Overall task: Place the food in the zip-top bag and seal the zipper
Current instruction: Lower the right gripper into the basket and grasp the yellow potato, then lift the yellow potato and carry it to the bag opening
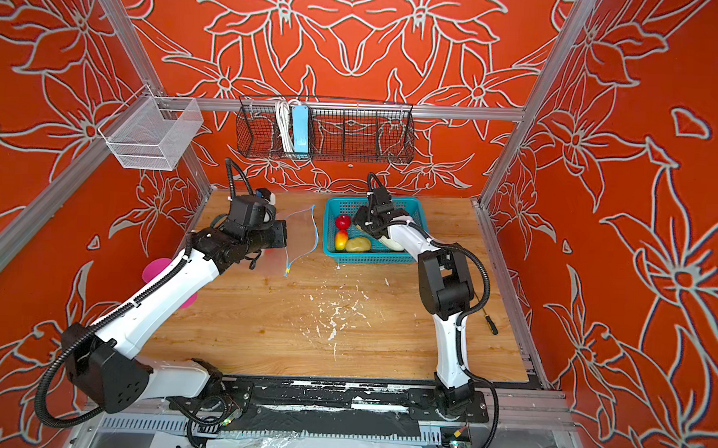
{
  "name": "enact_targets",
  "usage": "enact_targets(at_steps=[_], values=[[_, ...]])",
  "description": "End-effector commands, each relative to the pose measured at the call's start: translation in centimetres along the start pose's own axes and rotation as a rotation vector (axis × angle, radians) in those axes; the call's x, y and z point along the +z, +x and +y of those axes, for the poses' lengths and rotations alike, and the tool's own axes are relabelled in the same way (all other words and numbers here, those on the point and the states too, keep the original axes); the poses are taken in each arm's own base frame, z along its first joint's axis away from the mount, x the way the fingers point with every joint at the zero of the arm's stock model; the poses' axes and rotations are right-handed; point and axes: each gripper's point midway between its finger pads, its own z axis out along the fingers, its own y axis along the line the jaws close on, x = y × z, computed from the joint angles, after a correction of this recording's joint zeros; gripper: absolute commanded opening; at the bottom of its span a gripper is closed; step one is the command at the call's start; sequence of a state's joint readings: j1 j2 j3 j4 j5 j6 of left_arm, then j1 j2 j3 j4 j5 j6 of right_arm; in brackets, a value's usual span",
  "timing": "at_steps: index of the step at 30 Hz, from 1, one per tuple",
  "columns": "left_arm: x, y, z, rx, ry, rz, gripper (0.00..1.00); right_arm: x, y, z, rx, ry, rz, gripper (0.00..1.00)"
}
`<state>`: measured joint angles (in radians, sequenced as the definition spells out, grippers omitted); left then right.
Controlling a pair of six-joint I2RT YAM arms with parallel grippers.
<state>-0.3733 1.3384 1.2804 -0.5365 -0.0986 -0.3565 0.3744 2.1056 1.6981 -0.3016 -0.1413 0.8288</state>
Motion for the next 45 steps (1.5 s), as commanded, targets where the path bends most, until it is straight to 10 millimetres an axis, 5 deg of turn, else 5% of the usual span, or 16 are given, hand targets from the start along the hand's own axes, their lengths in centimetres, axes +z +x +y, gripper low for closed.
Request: enact_targets(at_steps=[1, 27, 45], values=[[-0.1, 0.2, -0.1, -0.004, 0.01, -0.001, 0.0, -1.6, -0.9, 0.7, -0.018, -0.036, -0.03, 0.45], [0.2, 0.2, 0.1, -0.008, -0.004, 0.001, 0.0, -7.2, 2.3, 1.0, -0.042, -0.242, -0.082, 0.44], [0.4, 0.4, 0.0, -0.004, -0.002, 0.011, 0.0, -14.4, 4.8, 6.5, -0.169, -0.394, -0.162, 0.43]])
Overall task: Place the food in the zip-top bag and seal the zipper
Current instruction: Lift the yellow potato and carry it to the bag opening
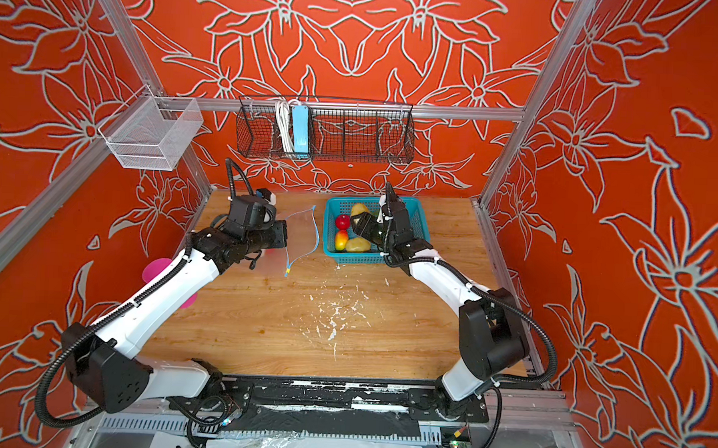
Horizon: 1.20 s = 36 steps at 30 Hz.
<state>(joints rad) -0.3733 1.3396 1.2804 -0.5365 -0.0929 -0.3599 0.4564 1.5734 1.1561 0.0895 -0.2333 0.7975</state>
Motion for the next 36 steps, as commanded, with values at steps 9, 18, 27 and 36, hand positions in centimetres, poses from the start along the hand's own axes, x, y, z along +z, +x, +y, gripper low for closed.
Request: enact_targets(at_steps=[9, 18, 27, 36], values=[[0.3, 0.3, 0.1, -0.003, -0.003, 0.007, 0.0, -2.2, 2.4, 4.7, -0.13, -0.084, -0.007, 0.43], [0.2, 0.2, 0.3, 0.001, -0.013, 0.0, 0.0, -1.6, 3.9, 7.2, -0.141, -0.144, 0.028, 0.43], [0.2, 0.3, 0.1, 0.0, -0.005, 0.004, 0.0, -0.7, 6.5, 9.3, -0.178, -0.164, 0.098, 0.43], [0.2, 0.2, 0.1, 0.001, -0.001, 0.001, 0.0, 0.5, 8.1, 11.3, -0.217, -0.182, 0.141, 0.43]])
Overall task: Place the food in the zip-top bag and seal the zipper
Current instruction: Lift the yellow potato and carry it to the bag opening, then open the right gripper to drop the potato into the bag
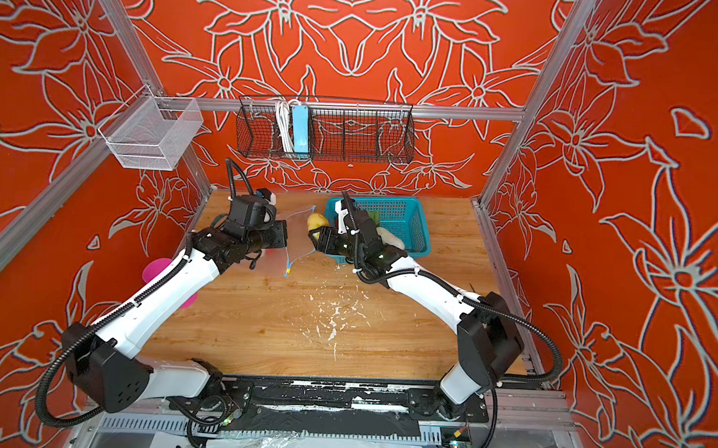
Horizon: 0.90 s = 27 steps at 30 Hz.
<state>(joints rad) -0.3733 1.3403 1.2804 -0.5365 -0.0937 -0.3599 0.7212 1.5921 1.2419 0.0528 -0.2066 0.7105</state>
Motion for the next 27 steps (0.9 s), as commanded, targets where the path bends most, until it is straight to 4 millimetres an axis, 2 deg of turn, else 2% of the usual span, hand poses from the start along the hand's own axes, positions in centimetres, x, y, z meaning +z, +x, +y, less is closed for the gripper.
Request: enact_targets(at_steps=[1, 18, 27], values=[[0.1, 0.2, 0.0, 0.001, 0.001, 0.001, 0.0, 0.6, -0.2, 1.2, -0.024, -0.013, 0.005, 0.43], [0.0, 0.2, -0.1, -0.002, 0.011, 0.0, 0.0, 3.5, 2.3, 1.6, -0.02, 0.017, 0.086, 0.43], [0.0, 0.3, -0.2, -0.006, 0.017, 0.002, 0.0, 4.7, 2.6, 1.5, -0.011, 0.034, 0.104, 0.44]])
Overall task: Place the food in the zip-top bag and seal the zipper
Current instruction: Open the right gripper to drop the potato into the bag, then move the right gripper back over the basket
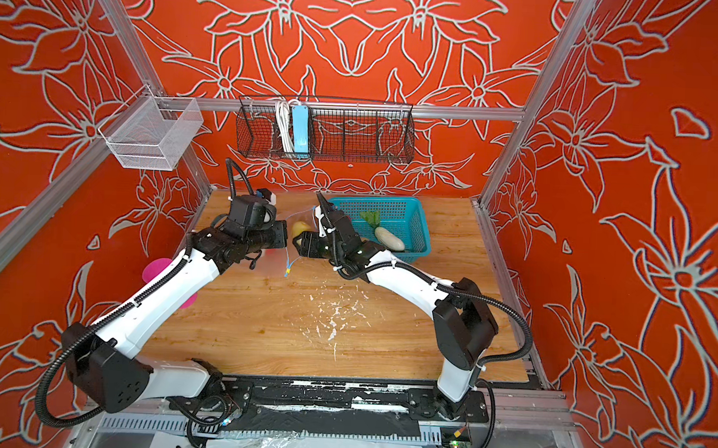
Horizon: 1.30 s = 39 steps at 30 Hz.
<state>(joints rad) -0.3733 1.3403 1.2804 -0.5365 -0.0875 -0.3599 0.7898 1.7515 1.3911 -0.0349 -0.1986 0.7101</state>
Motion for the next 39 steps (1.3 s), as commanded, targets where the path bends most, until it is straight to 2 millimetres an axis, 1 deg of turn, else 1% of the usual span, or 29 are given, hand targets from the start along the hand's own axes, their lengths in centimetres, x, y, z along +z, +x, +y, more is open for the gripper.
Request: enact_targets(at_steps=[1, 6, 8, 13, 14, 15, 17, 25, 32, 39], values=[[0.0, 0.2, -0.1, -0.004, 0.01, -0.002, 0.0, 0.6, -0.6, 0.5, -0.001, 0.008, -0.007, 0.45], [-0.3, 0.0, 0.1, 0.0, 0.001, -0.012, 0.0, 1.4, -0.9, 0.7, -0.009, 0.011, 0.005, 0.54], [-0.4, 0.0, 0.1, -0.001, 0.003, -0.015, 0.0, 1.6, -0.9, 0.7, -0.005, 0.012, 0.006, 0.59], [-0.5, 0.0, 0.1, -0.001, 0.004, -0.017, 0.0, 1.3, -1.1, 0.9, -0.004, 0.007, 0.0, 0.73], [-0.6, -0.1, 0.1, -0.001, 0.005, -0.02, 0.0, 1.1, -1.2, 1.0, -0.008, 0.008, -0.004, 0.8], [-0.7, -0.1, 0.1, -0.001, 0.003, -0.022, 0.0, 1.0, -1.3, 1.0, -0.012, 0.01, -0.008, 0.83], [-0.9, -0.3, 0.1, -0.001, 0.002, -0.029, 0.0, 0.7, -1.4, 1.2, -0.022, 0.008, -0.012, 0.98], [-0.9, -0.3, 0.3, 0.002, -0.007, -0.032, 0.0, -0.6, -1.6, 1.5, -0.032, 0.003, -0.031, 0.98], [-0.7, -0.3, 0.3, 0.001, -0.008, -0.029, 0.0, -2.9, -1.6, 1.1, -0.058, 0.026, -0.057, 0.98], [-0.8, -0.4, 0.6, 0.005, -0.028, -0.037, 0.0, -5.5, -2.3, -0.5, -0.117, 0.137, -0.099, 0.98]])
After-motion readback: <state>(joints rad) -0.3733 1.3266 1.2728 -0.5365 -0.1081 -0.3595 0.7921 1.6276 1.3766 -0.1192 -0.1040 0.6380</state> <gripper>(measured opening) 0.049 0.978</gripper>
